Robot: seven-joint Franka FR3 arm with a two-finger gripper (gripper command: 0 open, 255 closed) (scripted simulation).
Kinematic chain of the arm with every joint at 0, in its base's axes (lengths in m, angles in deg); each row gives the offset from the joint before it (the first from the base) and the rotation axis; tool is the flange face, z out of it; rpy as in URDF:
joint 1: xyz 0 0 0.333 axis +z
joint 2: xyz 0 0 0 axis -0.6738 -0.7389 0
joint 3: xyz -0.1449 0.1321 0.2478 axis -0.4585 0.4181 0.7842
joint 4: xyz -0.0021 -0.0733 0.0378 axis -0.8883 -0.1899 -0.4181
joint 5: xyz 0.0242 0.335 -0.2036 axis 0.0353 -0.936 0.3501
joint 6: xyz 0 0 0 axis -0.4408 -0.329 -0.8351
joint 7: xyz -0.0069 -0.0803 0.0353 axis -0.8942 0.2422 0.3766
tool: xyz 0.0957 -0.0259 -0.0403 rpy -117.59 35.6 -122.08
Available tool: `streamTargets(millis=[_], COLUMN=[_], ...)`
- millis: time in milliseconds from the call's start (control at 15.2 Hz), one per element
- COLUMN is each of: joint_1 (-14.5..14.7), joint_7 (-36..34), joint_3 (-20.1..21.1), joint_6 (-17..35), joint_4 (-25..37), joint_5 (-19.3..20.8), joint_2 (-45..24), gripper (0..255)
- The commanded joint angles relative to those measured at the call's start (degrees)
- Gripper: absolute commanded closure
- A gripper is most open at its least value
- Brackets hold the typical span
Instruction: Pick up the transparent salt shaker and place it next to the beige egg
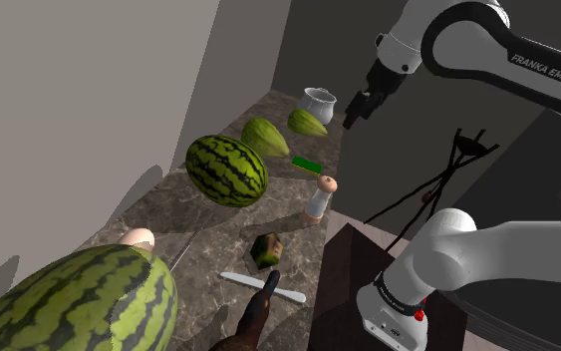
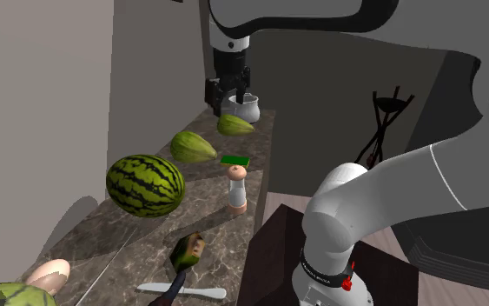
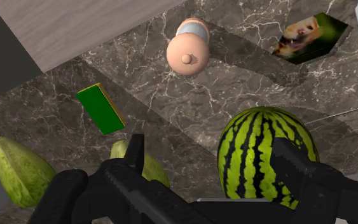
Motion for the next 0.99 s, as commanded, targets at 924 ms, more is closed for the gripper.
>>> streamTargets(millis=[924], joint_1=[-3.1], joint_7=[-8.7], joint_3=[4.1], joint_6=[25.7], joint_4=[-26.0], joint_5=[6.5], joint_2=[-1.7], gripper=[0])
